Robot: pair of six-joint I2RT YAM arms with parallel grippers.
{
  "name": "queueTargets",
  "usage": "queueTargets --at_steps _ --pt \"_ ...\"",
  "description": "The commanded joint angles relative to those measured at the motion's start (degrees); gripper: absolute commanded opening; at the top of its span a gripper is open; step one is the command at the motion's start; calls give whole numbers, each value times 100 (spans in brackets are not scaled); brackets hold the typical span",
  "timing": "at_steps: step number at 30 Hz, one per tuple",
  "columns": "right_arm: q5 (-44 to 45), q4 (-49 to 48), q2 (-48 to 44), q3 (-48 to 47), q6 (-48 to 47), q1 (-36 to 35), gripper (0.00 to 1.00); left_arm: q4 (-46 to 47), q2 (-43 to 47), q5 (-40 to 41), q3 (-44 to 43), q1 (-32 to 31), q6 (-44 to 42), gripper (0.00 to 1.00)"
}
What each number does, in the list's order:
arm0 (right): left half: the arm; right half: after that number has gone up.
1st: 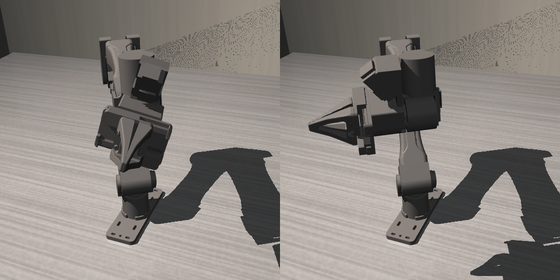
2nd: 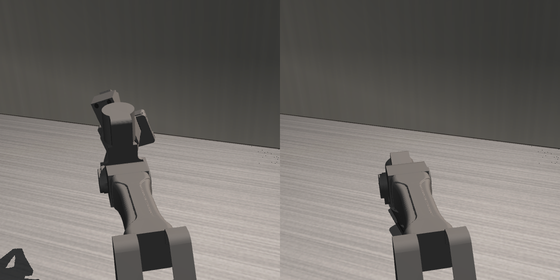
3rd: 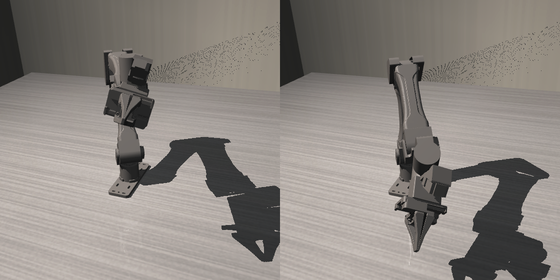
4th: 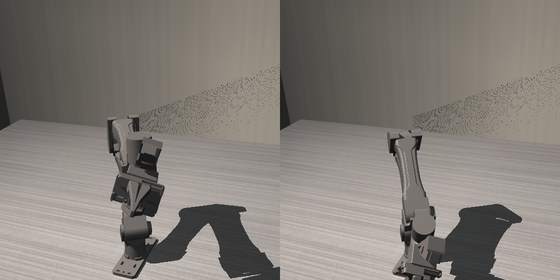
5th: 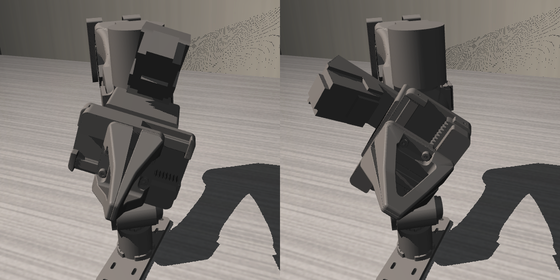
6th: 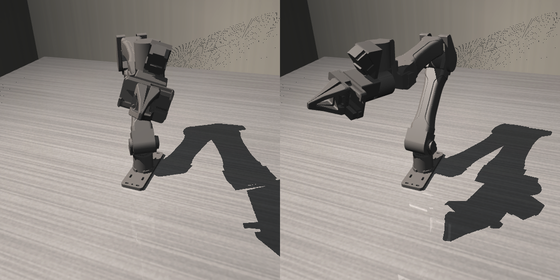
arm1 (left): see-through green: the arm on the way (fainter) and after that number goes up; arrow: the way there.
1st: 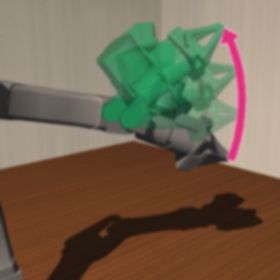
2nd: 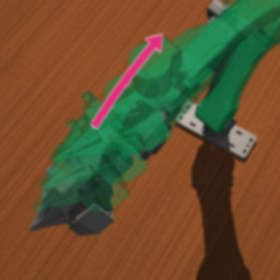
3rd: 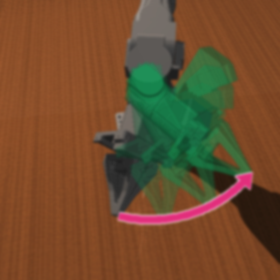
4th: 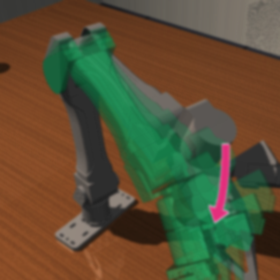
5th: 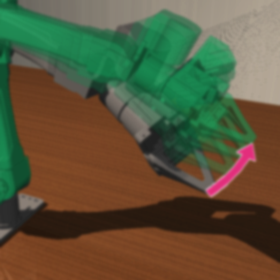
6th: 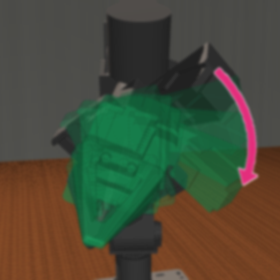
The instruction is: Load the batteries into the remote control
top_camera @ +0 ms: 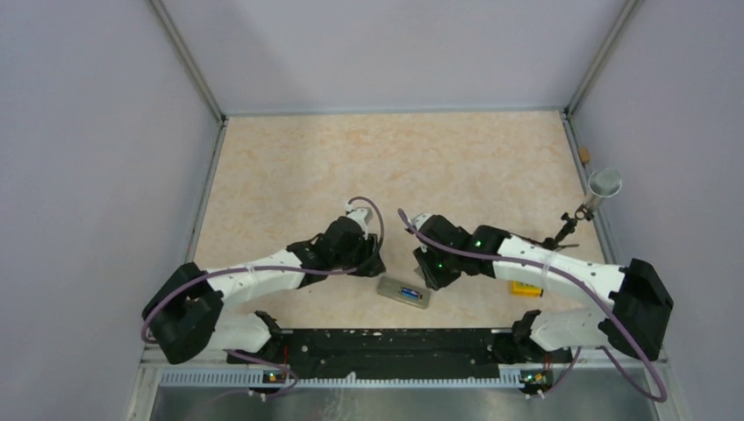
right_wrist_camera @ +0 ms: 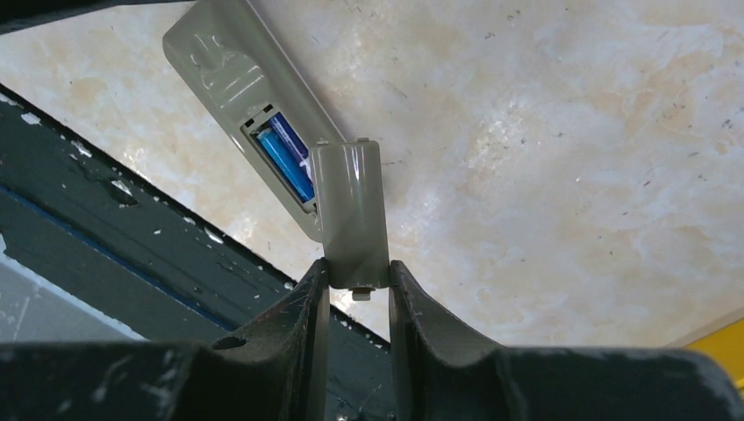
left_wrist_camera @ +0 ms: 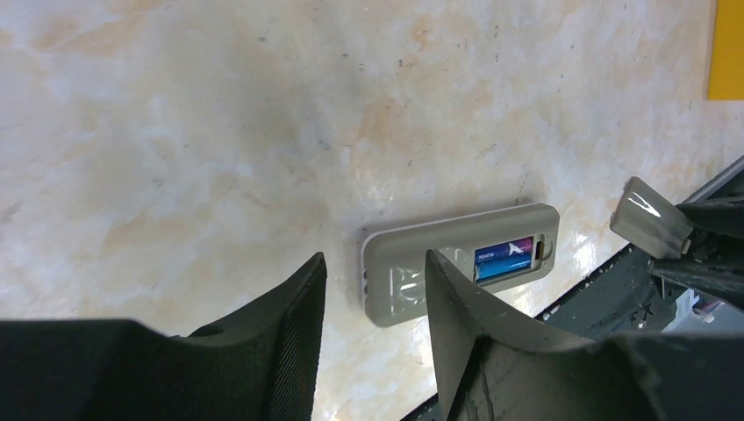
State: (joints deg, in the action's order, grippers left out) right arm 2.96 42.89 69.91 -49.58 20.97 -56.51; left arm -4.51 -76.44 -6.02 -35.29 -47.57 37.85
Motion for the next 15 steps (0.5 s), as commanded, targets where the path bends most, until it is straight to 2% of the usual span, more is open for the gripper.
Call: queueTargets --at_steps 1,9,15 --pt "-195 218 290 -542 -333 -82 1 -190 840 525 415 100 153 48" --pt "-139 915 951 -1255 -885 -136 0 -555 2401 1023 1098 239 319 50" --pt "53 1300 1485 -1595 -1455 -503 0 -765 3355 1152 1352 237 260 50"
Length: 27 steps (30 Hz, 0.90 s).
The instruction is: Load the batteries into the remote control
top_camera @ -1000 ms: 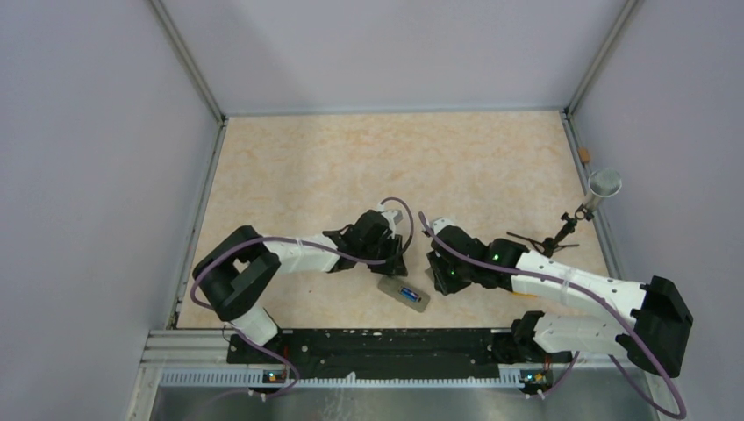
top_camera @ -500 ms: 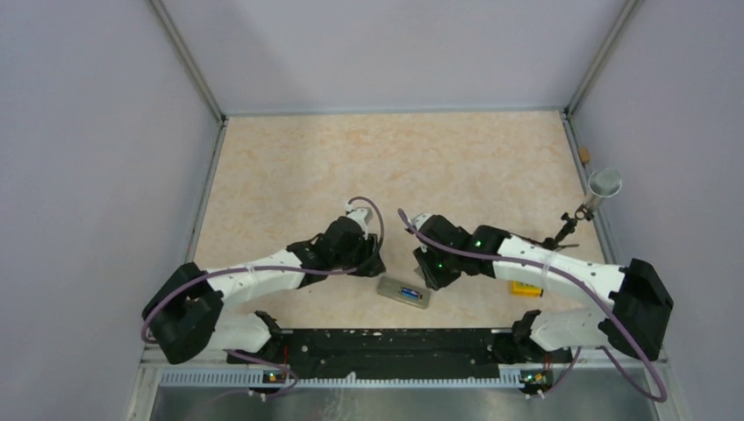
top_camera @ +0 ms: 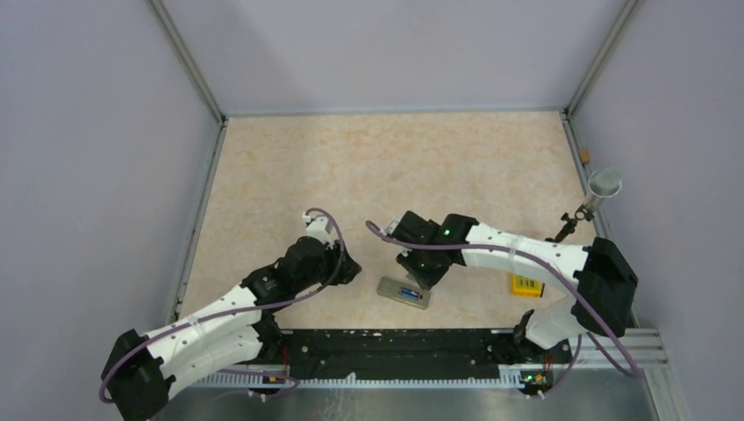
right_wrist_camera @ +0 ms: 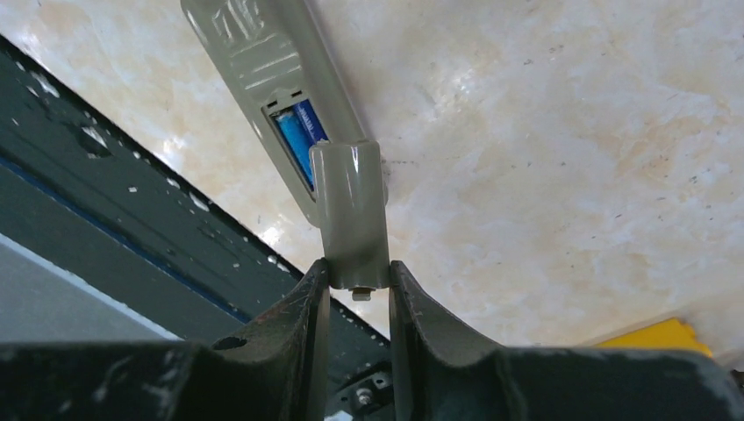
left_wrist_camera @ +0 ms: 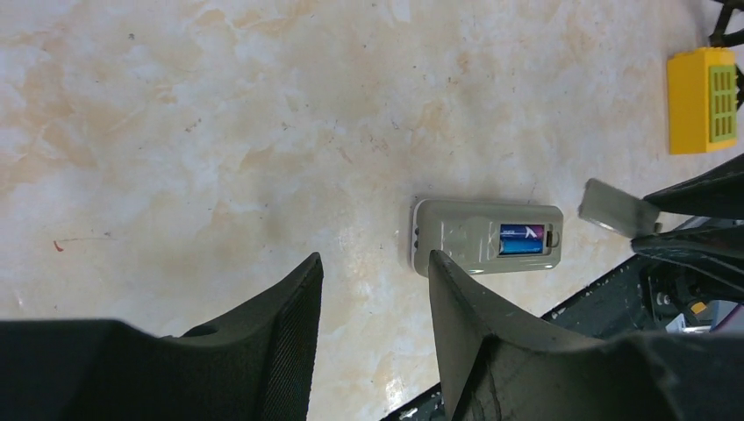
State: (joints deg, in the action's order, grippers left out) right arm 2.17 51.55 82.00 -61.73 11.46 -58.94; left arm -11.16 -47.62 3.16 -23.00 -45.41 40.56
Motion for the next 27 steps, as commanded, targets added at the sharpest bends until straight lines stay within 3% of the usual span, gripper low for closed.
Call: queueTargets --at_steps 1,11,27 --pt "107 446 369 -401 -600 -294 0 -150 643 244 136 23 -34 50" --pt "254 574 1072 -718 -926 -543 0 -595 1495 298 68 32 -400 50" --pt "424 715 1673 -1086 -1106 -702 0 -517 1758 400 269 30 -575 51"
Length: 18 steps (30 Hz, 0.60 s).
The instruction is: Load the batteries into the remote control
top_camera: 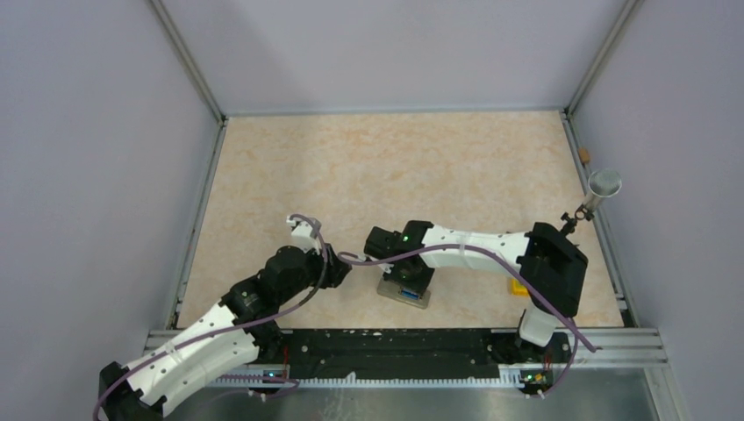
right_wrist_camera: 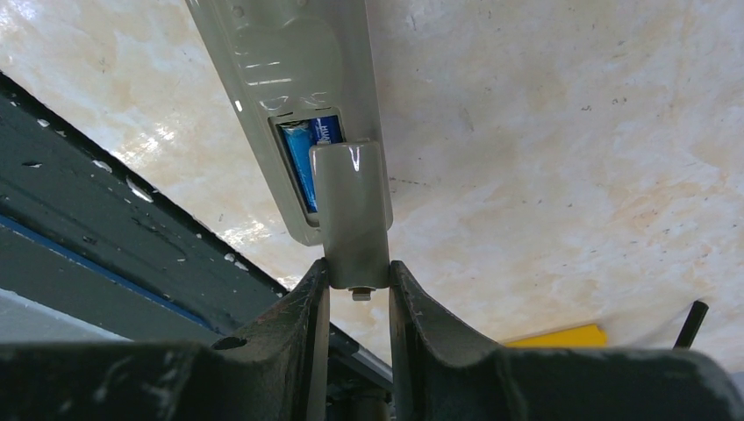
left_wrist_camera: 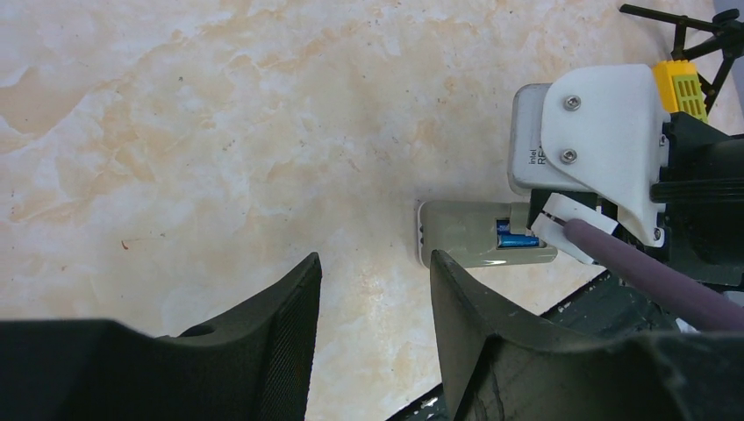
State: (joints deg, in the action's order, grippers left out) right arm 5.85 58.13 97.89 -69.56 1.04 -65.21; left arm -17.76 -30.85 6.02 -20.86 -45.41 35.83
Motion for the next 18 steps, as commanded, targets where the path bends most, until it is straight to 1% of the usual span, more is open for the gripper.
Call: queueTargets --at_steps 1,18 --pt "27 46 101 -312 -64 -72 0 141 86 111 61 27 -99 51" --pt "-75 -85 197 -337 -65 -143 0 209 87 83 91 28 -63 51"
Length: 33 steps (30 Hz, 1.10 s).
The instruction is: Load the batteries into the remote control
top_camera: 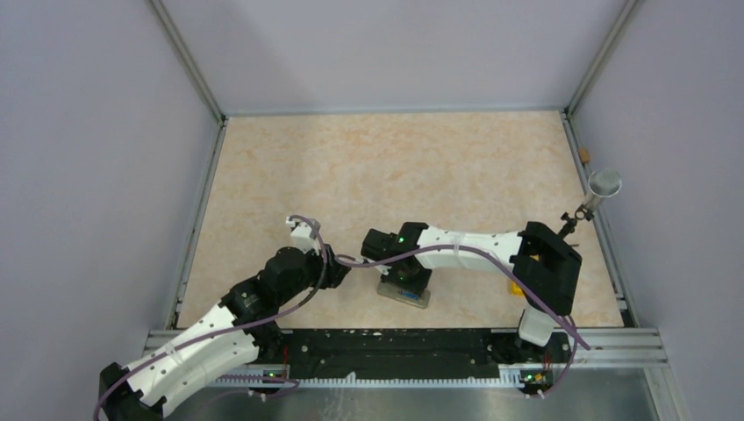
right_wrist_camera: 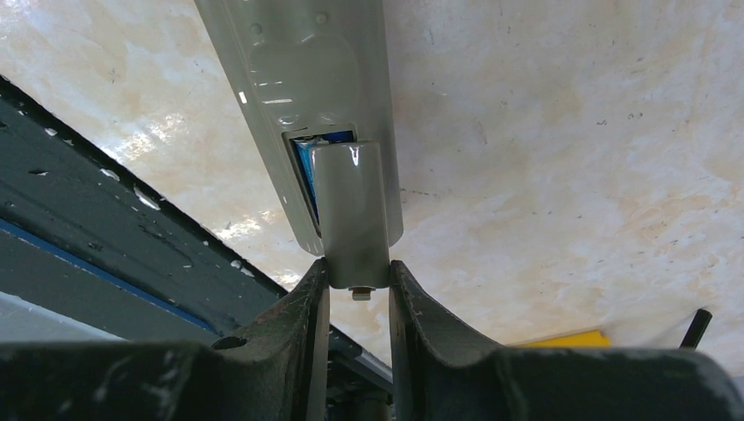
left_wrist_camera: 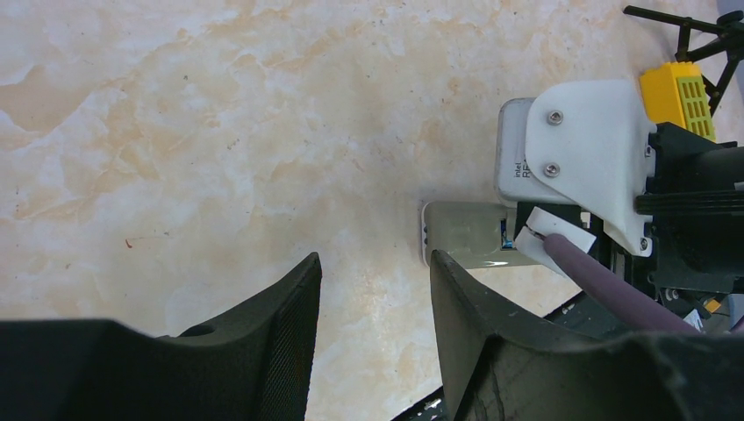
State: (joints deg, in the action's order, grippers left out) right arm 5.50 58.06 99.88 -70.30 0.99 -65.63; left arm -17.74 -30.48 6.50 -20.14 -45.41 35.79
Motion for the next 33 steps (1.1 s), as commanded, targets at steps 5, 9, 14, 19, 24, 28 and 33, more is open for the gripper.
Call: queueTargets --at_steps 5,9,14,19,24,28,33 --pt "-41 -82 -20 -315 -43 -138 0 242 21 19 35 31 -46 51" --pt "-40 -76 -26 -324 -46 -157 0 244 13 18 28 32 -38 51" --pt "-40 -86 -5 -309 -25 -161 0 253 7 9 28 32 -37 51" --pt "-73 -111 25 -283 -20 -170 0 238 15 18 28 25 -39 51" --pt "-102 -110 37 -231 -21 -179 0 244 16 26 25 32 -29 51" --pt "-102 -140 45 -182 -8 -179 0 261 11 20 19 30 -28 51" --pt "-91 -181 66 -114 -12 -179 0 279 -10 26 15 31 -29 51"
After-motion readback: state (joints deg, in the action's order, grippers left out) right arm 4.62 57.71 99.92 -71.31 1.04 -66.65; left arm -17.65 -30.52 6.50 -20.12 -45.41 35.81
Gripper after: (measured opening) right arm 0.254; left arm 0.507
